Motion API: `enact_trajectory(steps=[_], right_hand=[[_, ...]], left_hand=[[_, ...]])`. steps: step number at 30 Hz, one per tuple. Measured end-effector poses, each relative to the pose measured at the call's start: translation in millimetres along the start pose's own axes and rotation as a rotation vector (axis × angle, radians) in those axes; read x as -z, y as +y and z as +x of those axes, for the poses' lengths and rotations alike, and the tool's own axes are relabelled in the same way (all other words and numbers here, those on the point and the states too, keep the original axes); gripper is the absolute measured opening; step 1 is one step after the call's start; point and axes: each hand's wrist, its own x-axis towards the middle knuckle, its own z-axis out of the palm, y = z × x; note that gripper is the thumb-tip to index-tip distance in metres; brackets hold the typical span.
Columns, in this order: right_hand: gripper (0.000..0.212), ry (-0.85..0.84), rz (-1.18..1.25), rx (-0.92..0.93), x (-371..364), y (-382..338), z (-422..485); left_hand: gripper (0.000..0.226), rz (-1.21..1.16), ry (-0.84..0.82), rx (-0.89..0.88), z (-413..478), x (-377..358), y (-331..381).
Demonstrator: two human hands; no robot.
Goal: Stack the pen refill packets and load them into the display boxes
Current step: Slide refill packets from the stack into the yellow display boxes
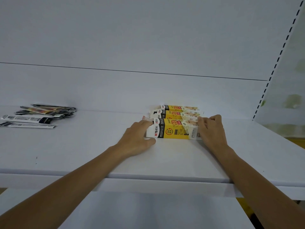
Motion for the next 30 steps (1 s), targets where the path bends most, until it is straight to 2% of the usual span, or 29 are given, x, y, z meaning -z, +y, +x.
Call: enact_trajectory(steps=[5,9,13,16,20,22,26,30], right_hand=[[0.049,-0.032,0.0,-0.033,-0.1,-0.4,1.7],[0.054,-0.012,-0.052,0.004,-1.6,-0.1,2.1],[0.053,-0.002,-0.038,0.017,-2.1,-0.1,2.5],[0.05,-0.045,-0.01,0.029,2.6,-3.2,-2.2],[0.055,-0.116,-0.121,0.039,5.0,-9.8,-6.7],[0.056,-0.077,-0.186,0.041,4.5,-13.1,-7.4],[0.051,0.032,-0.398,0.063,3.5,-15.8,-10.6],[0.058,0.098,-0.44,0.176,0.3,-25.7,-14.2]], left_hand=[[0.049,-0.164,0.096,0.054,0.3,3.5,-2.8],[0.067,-0.121,-0.056,0.02,-0.2,4.1,0.3],[0.074,-0.128,-0.118,0.102,4.9,6.1,-2.3],[0.068,-0.145,-0.109,0.133,6.6,6.6,-1.6],[0.046,-0.285,-0.031,0.104,4.3,12.4,-2.8],[0.041,-0.224,-0.02,0.042,-0.2,16.8,-5.4],[0.068,0.095,-0.057,-0.064,-7.5,34.1,-25.4],[0.07,0.265,-0.031,-0.065,-21.2,63.4,-55.0]])
